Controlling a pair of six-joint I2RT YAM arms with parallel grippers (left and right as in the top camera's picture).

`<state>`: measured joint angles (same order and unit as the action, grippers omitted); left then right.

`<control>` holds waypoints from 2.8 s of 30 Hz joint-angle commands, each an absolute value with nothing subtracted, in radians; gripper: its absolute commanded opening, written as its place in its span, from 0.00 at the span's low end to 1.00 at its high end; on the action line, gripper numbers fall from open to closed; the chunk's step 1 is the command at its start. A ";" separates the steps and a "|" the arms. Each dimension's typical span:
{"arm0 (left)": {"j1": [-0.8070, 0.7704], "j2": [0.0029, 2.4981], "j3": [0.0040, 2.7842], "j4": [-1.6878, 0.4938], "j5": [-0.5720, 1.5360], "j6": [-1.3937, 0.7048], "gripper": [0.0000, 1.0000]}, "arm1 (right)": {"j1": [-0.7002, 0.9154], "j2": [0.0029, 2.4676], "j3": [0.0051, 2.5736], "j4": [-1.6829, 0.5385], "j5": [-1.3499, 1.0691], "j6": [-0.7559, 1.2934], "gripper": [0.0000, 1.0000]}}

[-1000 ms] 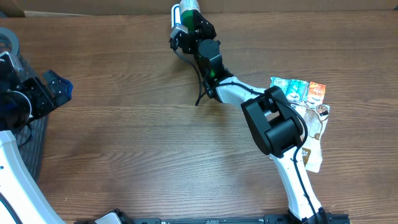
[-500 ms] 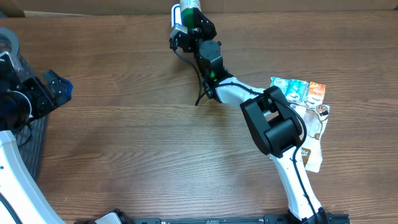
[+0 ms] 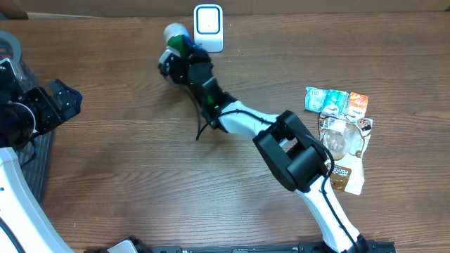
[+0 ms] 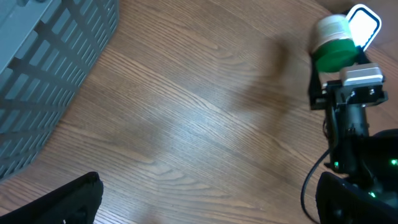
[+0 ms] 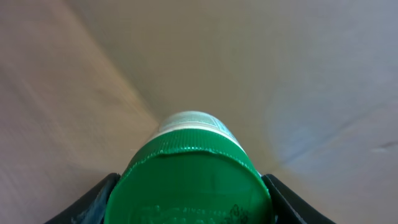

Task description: Scan the item barcode

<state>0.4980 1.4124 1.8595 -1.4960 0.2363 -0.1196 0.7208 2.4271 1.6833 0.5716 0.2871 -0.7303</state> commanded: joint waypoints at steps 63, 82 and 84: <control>0.501 1.414 1.872 -1.494 0.244 -0.101 1.00 | 0.057 1.330 1.802 -1.458 -0.160 0.083 1.00; 0.501 1.414 1.872 -1.494 0.244 -0.101 1.00 | 0.055 1.011 1.783 -1.504 -0.115 0.078 1.00; 0.501 1.414 1.872 -1.494 0.244 -0.101 1.00 | 0.055 0.971 1.720 -1.396 -0.079 0.078 1.00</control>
